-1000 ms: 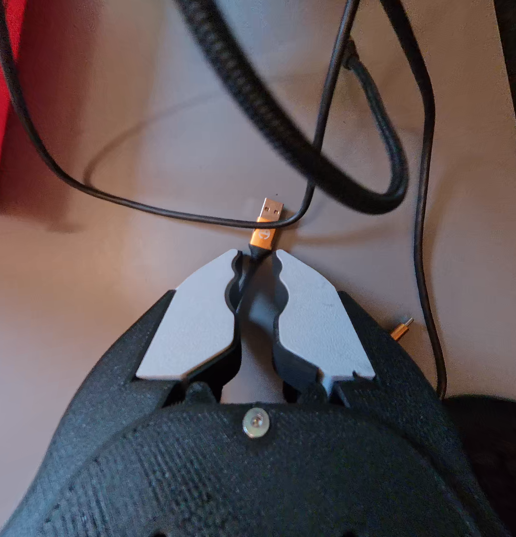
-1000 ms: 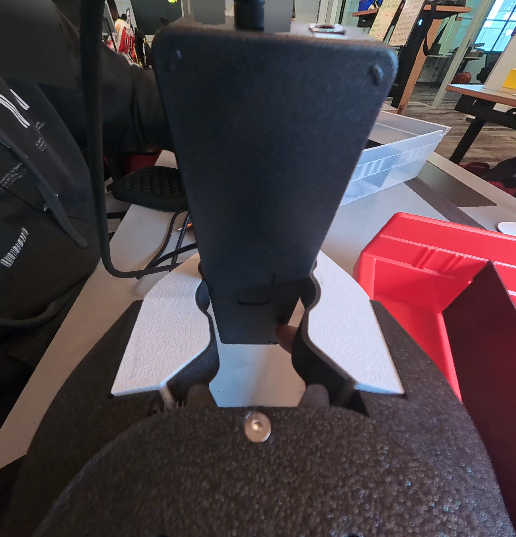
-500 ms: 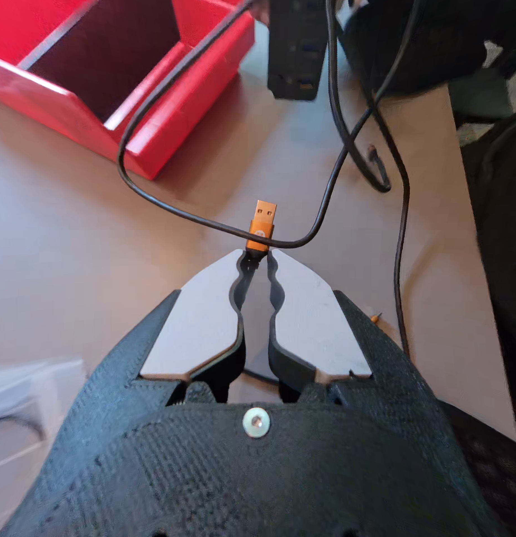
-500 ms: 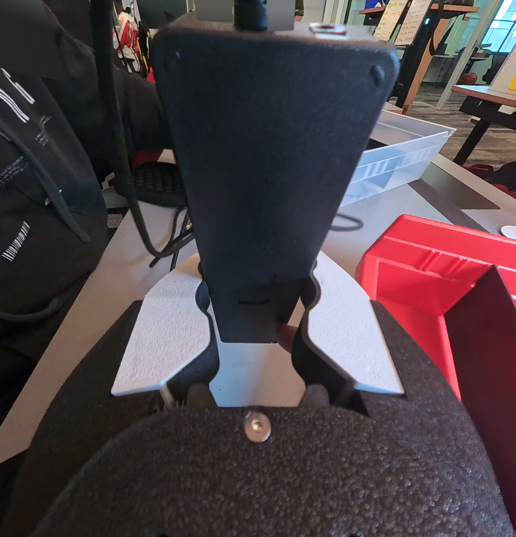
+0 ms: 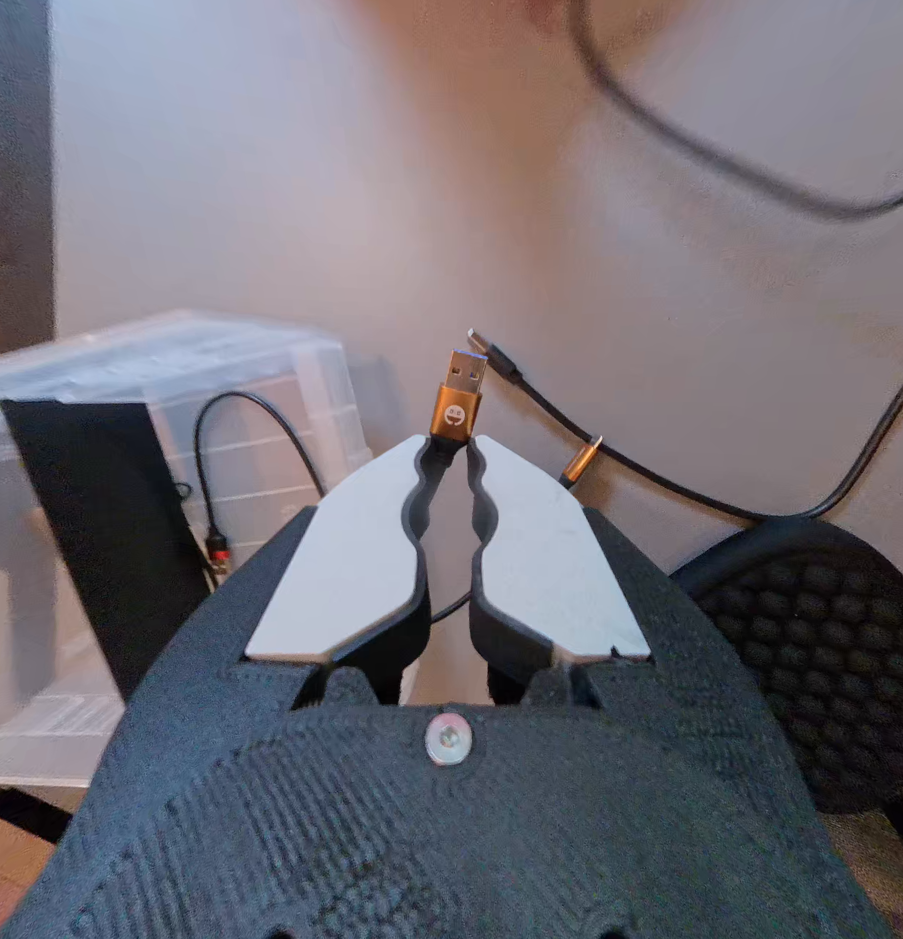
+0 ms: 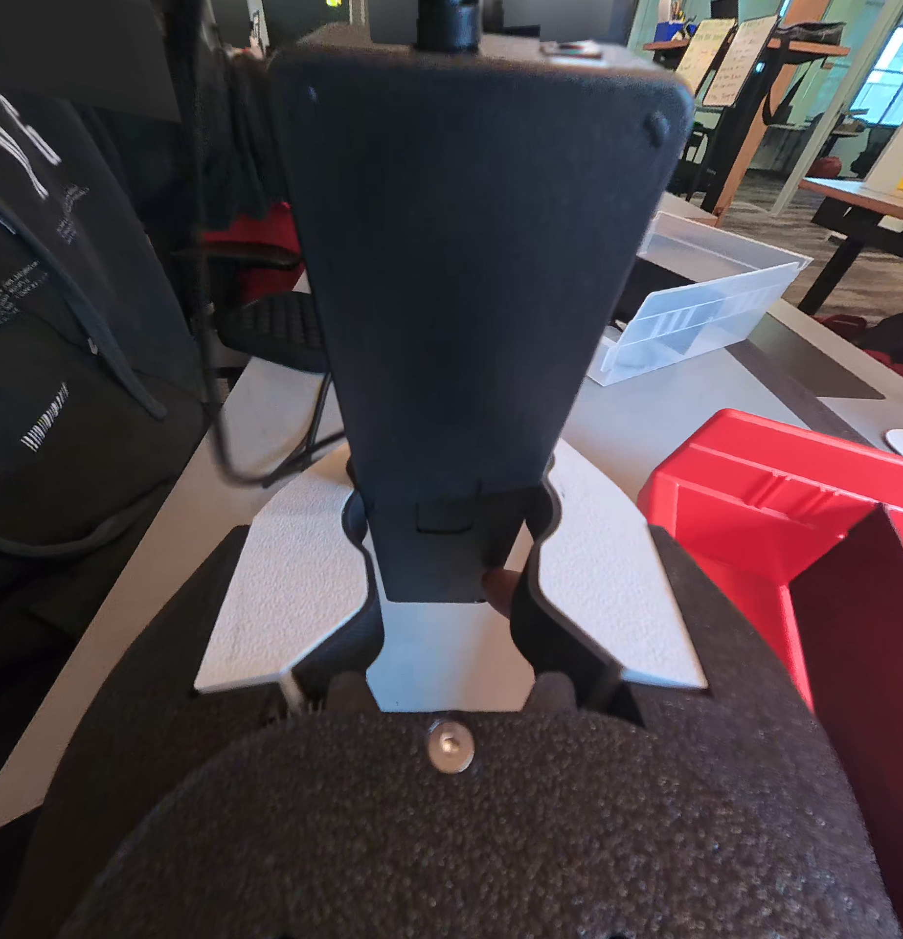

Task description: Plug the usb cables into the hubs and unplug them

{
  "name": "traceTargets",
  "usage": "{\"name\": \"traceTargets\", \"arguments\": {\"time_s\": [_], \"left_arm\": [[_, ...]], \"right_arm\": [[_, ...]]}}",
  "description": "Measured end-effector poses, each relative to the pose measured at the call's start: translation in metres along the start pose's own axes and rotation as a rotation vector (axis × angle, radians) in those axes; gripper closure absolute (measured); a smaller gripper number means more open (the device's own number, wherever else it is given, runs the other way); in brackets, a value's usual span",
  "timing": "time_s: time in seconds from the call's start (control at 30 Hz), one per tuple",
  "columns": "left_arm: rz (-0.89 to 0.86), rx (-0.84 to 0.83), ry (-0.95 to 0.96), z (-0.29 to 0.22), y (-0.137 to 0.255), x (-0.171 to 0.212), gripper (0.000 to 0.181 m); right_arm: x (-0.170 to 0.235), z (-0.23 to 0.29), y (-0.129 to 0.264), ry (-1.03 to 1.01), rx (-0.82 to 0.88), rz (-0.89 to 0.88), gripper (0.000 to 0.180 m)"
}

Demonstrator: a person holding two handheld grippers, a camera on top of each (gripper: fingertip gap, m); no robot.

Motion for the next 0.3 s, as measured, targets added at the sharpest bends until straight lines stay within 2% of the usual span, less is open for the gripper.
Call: {"name": "traceTargets", "arguments": {"time_s": [0.03, 0.17, 0.3], "left_arm": [[-0.004, 0.020, 0.011, -0.005, -0.004, 0.005, 0.168], [-0.081, 0.045, 0.038, -0.016, 0.009, 0.007, 0.168], [-0.157, 0.066, -0.022, -0.038, 0.035, -0.017, 0.168]], "right_arm": [[0.000, 0.000, 0.001, 0.001, 0.002, -0.002, 0.117], [0.000, -0.004, 0.001, -0.014, -0.004, -0.008, 0.117], [0.004, -0.004, -0.006, -0.013, -0.010, 0.016, 0.117]]}}
Point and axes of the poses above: each gripper's, where its closed fingertips meet, y back along the fingers, x out of its underside, z = x × y across the jaws, the point moved 3 cm from there along y, back along the fingers, and after that the axes turned 7 degrees about z, right-handed, at the moved point
